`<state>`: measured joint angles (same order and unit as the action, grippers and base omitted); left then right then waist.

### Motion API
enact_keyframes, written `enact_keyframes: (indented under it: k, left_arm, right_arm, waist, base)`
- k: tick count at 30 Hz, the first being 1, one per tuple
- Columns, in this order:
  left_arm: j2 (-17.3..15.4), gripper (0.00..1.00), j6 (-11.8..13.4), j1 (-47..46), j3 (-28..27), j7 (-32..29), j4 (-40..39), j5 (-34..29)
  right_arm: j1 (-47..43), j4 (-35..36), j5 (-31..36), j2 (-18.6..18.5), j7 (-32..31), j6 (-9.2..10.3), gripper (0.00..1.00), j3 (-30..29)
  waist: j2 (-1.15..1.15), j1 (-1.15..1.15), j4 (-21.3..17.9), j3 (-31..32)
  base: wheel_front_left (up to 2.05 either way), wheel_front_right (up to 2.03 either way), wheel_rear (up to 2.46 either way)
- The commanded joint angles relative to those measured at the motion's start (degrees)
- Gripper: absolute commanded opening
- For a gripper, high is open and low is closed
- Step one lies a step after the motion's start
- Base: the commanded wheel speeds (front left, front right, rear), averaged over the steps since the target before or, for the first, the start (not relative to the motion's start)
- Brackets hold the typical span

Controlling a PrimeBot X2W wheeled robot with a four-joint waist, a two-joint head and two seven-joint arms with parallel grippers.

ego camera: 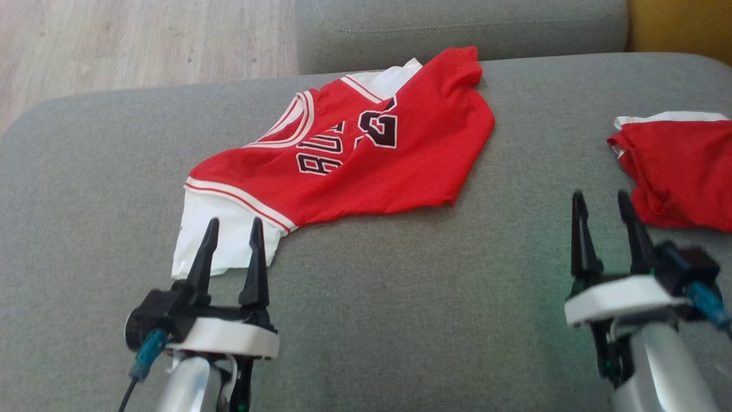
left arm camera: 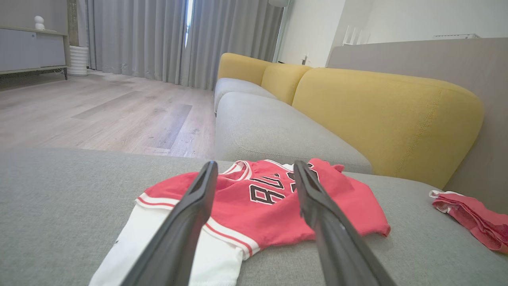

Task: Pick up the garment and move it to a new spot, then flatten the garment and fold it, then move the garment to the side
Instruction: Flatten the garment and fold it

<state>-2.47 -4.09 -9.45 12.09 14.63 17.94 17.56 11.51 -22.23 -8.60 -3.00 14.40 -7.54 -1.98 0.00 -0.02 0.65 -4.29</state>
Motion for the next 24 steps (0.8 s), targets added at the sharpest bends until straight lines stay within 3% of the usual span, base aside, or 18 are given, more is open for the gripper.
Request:
enact_keyframes:
  k: [1,14,24]
  left_arm:
    - [-0.4,1.00,-0.1,-0.9,-2.4,0.4,-2.1,-0.7]
    - [-0.4,1.00,-0.4,0.1,-2.2,0.4,-2.2,-0.5]
    - [-0.4,1.00,-0.3,-1.8,-0.8,0.4,-1.8,-0.1]
  right_arm:
    - [0.3,2.5,-0.4,0.1,0.6,0.05,1.00,1.5]
    - [-2.8,5.2,0.0,0.1,0.6,0.05,1.00,2.3]
    - [1.9,-3.5,6.0,0.1,-5.6,0.05,1.00,9.2]
  waist:
    - [0.00,0.02,-0.2,0.3]
    - [0.00,0.02,1.1,-0.1]
    - [0.00,0.02,5.4,-3.5]
  base:
    - [0.00,0.00,0.00]
    - [0.00,0.00,0.00]
    - [0.00,0.00,0.00]
